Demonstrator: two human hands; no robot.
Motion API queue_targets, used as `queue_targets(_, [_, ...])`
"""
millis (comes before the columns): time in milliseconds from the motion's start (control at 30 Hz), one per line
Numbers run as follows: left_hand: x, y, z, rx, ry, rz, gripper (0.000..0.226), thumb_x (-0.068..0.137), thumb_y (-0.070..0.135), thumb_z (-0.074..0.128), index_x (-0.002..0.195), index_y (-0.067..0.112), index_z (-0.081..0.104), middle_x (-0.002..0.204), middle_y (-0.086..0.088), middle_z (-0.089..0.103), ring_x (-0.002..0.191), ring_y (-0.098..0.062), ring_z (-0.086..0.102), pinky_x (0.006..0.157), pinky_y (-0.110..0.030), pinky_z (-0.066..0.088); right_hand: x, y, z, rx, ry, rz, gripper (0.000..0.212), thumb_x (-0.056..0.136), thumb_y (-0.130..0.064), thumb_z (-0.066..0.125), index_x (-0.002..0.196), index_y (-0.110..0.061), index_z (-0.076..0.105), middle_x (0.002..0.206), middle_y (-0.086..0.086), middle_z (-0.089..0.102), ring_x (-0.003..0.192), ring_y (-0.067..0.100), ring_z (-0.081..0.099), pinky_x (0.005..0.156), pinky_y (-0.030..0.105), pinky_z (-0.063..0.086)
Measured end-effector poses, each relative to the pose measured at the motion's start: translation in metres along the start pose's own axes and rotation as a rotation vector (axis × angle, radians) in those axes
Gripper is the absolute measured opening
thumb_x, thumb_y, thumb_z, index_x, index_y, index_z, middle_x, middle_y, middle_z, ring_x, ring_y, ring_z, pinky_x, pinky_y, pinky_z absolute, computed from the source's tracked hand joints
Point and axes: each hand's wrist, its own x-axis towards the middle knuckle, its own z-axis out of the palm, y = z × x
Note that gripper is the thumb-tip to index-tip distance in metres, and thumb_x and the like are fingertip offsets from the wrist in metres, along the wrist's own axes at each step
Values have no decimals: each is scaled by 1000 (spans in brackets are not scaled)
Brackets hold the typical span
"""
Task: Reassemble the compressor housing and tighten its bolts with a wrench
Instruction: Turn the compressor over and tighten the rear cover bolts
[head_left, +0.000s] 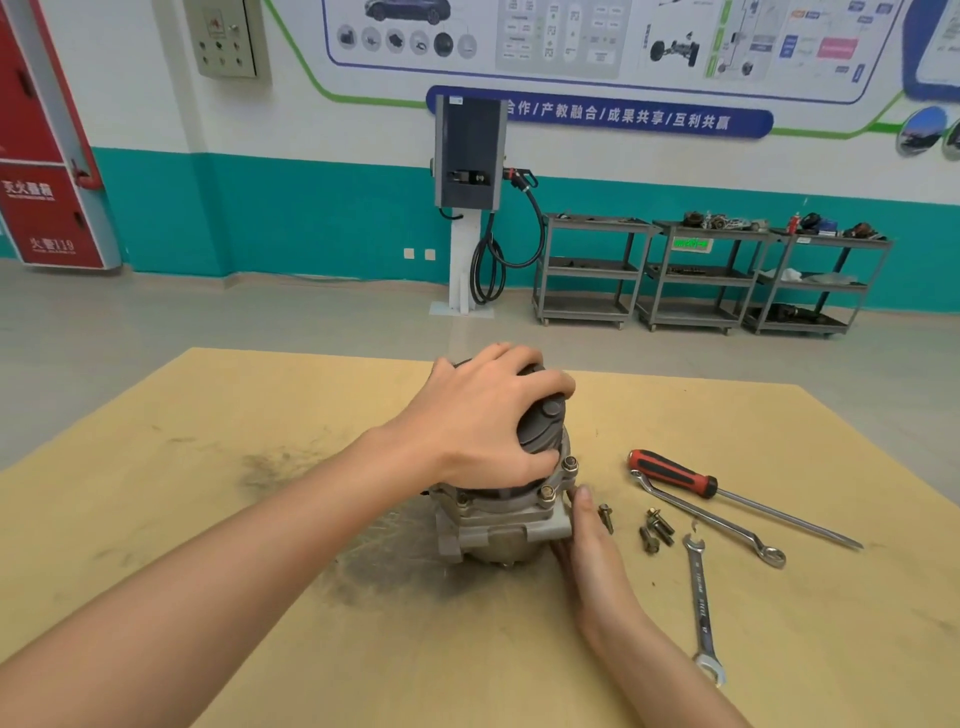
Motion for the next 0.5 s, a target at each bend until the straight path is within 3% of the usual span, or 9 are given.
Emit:
queue_targets(200, [-45, -10, 2, -82, 163, -8, 61, 75, 57, 56, 133, 41, 51, 132, 12, 48, 126, -7, 39, 92, -39, 41, 3, -4, 24, 199, 28, -19, 46, 102, -45, 34, 126, -15, 59, 121, 7, 68, 115, 24, 62, 106, 49, 43])
queue_targets(367, [-81, -25, 13, -185, 331, 18, 64, 77, 50, 61, 139, 37, 57, 137, 1, 55, 134, -22, 49, 99, -47, 43, -1, -5, 40, 350, -14, 91, 51, 101, -48, 35, 133, -13, 55, 123, 10, 67, 115, 27, 63, 106, 50, 43])
queue_targets(500, [-78, -29, 13, -229, 375, 52, 62, 76, 47, 64, 137, 36, 59, 135, 1, 58, 131, -19, 51, 99, -51, 45, -3, -12, 47, 612, -52, 286, 58, 97, -56, 39, 126, -11, 60, 123, 17, 66, 115, 35, 61, 107, 54, 40])
